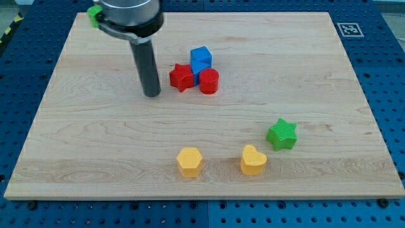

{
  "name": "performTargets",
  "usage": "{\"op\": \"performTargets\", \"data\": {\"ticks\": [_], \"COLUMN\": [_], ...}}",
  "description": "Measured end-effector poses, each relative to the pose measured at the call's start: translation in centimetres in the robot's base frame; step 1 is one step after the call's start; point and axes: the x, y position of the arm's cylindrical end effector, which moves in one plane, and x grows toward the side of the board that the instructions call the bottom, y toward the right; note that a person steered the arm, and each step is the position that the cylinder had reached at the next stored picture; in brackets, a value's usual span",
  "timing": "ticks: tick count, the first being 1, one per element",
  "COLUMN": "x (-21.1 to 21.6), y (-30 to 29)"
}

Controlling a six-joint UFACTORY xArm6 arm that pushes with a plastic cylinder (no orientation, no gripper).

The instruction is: Separate the triangle from the group of blocks

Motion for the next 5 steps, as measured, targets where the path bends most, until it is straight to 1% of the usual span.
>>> {"op": "performTargets", "data": {"ticks": [3,4,5], "x": [-5.3,-5.3,-5.0], "y": [10.6,13.9,18.4]}}
